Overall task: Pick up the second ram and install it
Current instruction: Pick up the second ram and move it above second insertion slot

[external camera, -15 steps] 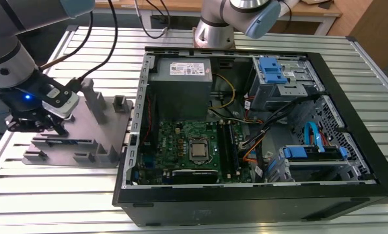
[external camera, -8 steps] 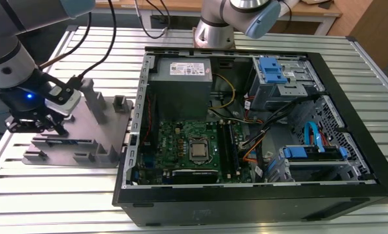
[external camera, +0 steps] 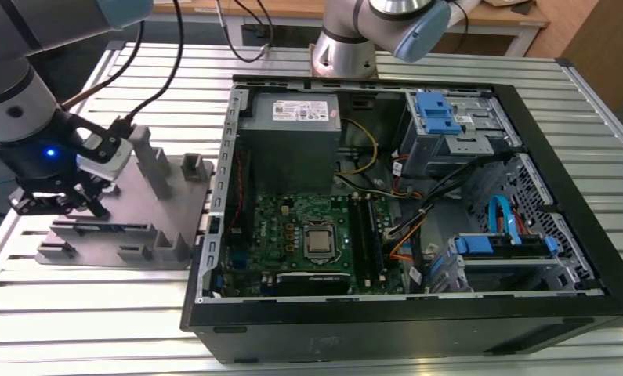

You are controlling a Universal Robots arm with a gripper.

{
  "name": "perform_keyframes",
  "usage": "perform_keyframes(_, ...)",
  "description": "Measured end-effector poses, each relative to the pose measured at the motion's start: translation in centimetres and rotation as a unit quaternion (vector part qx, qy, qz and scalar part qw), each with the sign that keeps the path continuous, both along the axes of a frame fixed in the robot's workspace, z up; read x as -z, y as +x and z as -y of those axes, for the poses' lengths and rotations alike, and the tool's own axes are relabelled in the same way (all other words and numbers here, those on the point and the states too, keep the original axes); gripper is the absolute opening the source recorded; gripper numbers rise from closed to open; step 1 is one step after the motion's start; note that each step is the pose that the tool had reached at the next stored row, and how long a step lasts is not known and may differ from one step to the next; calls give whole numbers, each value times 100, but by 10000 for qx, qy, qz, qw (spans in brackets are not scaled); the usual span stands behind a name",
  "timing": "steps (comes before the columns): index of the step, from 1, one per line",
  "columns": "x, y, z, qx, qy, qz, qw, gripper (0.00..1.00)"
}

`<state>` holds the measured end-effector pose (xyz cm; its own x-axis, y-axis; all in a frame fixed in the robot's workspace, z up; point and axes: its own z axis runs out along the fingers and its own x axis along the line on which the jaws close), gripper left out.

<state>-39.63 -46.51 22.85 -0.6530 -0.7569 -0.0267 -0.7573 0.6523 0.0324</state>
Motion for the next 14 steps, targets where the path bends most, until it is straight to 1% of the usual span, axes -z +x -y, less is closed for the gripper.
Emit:
perform_keyframes(3,0,0,0,-160,0,0,9999,11)
perform_keyframes(7,0,0,0,-347,0,0,9994,11)
perform_keyframes(11,0,0,0,-527,0,0,9986,11)
perform_keyframes(14,0,0,0,-673,0,0,9977,11)
